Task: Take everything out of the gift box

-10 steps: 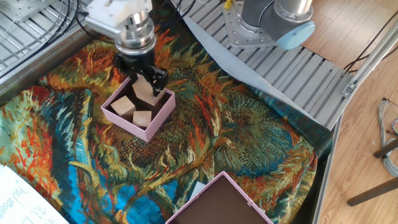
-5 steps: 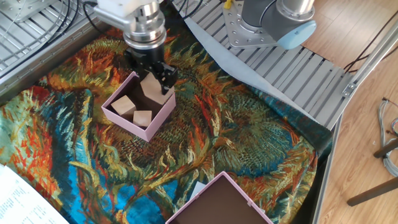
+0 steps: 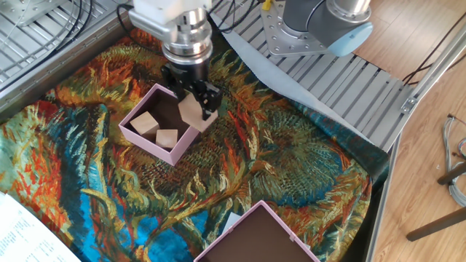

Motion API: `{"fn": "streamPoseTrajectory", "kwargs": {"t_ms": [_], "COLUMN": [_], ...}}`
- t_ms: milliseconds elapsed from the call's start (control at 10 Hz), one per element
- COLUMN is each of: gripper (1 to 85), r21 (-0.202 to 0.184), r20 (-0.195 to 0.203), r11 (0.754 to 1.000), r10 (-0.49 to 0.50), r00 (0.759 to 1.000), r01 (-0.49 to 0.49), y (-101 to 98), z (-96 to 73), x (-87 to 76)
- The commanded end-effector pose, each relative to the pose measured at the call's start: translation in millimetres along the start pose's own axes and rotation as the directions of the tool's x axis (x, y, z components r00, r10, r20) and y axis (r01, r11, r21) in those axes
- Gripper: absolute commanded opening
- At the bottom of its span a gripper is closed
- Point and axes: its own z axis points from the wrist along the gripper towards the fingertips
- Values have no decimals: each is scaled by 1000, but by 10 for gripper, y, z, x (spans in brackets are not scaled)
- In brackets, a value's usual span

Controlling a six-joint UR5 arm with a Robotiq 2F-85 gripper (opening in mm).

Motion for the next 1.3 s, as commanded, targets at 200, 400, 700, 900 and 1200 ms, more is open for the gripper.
{"fn": "streamPoseTrajectory", "kwargs": {"t_ms": [200,400,700,900,1200], "gripper": [413,417,410,407,400], "r21": [-74,-67,-30,-35,-52], "r20": [35,38,38,32,24], "r11": [995,996,998,997,996], "r10": [65,62,56,66,78], "r00": [997,997,998,997,997], "r01": [-62,-60,-55,-65,-76], "y": [334,331,348,390,438], "z": [19,57,271,376,443], "x": [-48,-63,-88,-98,-105]}}
